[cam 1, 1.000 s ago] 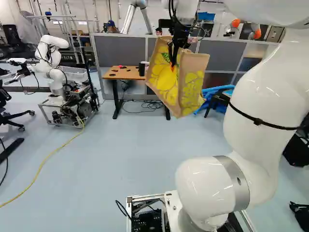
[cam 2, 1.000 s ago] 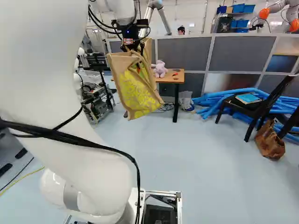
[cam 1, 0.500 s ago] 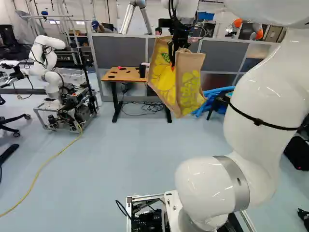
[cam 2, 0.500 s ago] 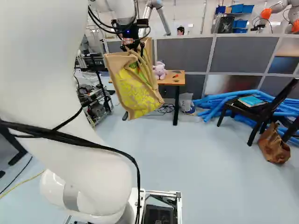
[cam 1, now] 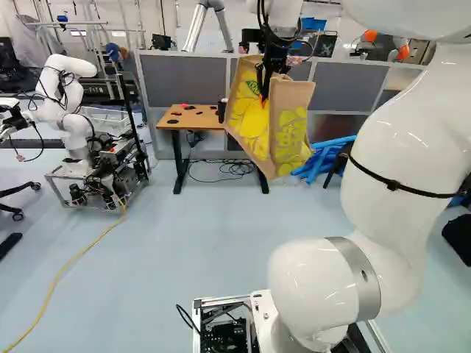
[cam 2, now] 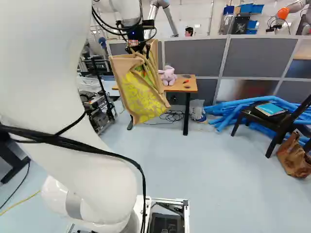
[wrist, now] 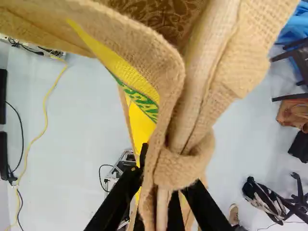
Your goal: Pick up the bag on the ground and place it on the table
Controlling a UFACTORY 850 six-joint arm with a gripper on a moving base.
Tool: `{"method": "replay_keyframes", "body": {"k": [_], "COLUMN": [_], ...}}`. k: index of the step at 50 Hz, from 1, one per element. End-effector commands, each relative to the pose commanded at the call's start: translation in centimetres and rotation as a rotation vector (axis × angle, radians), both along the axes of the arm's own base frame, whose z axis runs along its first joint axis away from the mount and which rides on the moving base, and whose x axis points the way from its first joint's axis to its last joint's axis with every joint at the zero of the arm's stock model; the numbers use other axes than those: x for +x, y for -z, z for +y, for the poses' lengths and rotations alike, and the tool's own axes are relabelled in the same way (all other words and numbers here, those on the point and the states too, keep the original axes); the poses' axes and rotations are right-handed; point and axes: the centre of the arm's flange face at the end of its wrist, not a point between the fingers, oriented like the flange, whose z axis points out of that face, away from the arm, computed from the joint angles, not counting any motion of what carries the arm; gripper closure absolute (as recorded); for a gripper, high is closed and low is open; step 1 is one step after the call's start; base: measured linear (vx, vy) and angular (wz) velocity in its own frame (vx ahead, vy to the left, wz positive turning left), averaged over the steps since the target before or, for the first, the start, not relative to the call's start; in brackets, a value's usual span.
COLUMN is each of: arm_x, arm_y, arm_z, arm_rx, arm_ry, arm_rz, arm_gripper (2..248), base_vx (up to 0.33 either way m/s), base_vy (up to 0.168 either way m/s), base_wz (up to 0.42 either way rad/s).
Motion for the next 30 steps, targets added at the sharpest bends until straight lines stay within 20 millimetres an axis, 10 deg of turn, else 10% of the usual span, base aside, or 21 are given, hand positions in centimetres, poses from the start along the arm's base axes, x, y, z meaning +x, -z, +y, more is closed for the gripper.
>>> {"method": "replay_keyframes", "body": {"k": [30], "arm_x": [0.0], "arm_y": [0.0], "arm_z": [0.0], "arm_rx": [0.0], "arm_ry": [0.0], "arm_rz": [0.0], "arm_gripper": [228], "base_vx": [0.208], "base_vy": [0.129], "base_wz": [-0.034]}}
